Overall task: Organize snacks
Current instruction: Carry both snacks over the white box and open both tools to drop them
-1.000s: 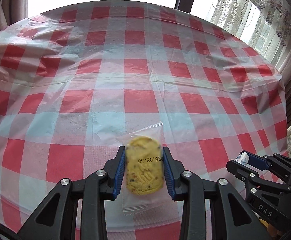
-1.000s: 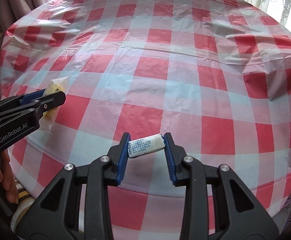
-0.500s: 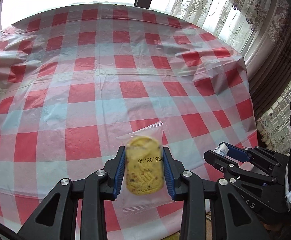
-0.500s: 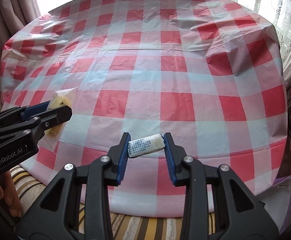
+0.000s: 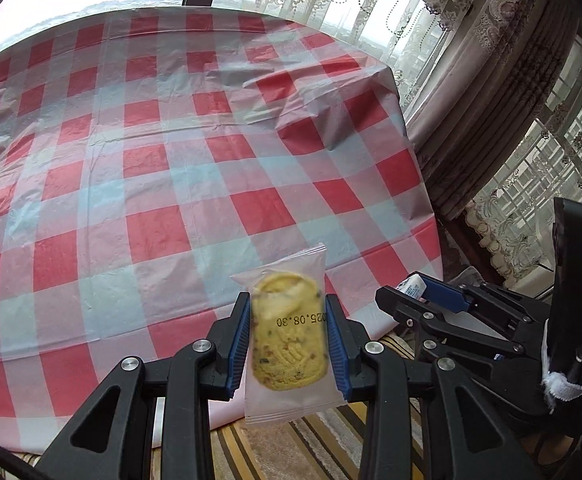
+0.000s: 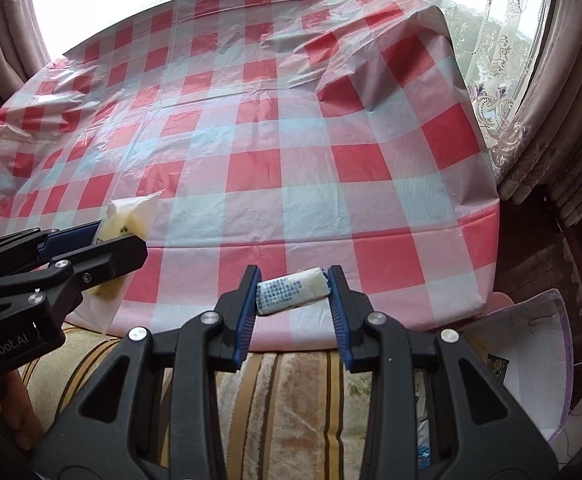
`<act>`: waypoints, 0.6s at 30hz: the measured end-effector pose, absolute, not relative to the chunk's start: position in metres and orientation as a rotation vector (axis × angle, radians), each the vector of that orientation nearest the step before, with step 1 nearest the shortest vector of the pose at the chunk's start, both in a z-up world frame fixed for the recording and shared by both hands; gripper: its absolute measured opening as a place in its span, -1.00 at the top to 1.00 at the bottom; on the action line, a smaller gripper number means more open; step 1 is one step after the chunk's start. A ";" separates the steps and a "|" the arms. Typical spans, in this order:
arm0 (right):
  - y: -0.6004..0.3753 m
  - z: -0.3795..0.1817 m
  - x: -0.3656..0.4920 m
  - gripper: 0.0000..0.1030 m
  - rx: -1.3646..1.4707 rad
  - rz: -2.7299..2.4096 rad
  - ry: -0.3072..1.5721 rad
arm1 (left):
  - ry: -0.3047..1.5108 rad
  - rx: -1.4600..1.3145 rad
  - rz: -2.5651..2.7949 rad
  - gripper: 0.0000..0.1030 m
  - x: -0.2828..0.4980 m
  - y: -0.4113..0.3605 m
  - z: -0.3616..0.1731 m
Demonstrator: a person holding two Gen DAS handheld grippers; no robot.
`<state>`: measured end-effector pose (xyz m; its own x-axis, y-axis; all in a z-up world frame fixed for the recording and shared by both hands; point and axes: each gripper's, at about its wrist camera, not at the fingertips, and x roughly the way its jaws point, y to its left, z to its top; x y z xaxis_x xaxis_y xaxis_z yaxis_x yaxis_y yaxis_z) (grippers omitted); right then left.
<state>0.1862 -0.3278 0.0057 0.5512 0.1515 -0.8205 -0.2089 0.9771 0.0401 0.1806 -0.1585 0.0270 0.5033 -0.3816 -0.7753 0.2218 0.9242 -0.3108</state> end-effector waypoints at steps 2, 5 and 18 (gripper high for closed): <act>-0.341 0.007 0.179 0.27 -0.055 0.195 0.964 | 0.982 -0.174 -0.390 0.29 0.176 -0.170 0.029; -0.359 0.009 0.169 0.27 -0.041 0.168 0.961 | 0.989 -0.167 -0.430 0.29 0.168 -0.189 0.031; -0.439 0.009 0.124 0.27 0.044 0.038 0.962 | 1.044 -0.115 -0.541 0.29 0.138 -0.262 0.031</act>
<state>0.1242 -0.4387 0.0087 0.5712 0.0521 -0.8191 -0.0129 0.9984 0.0546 0.1375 -0.2622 0.0312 0.3856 -0.4775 -0.7895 0.3705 0.8638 -0.3414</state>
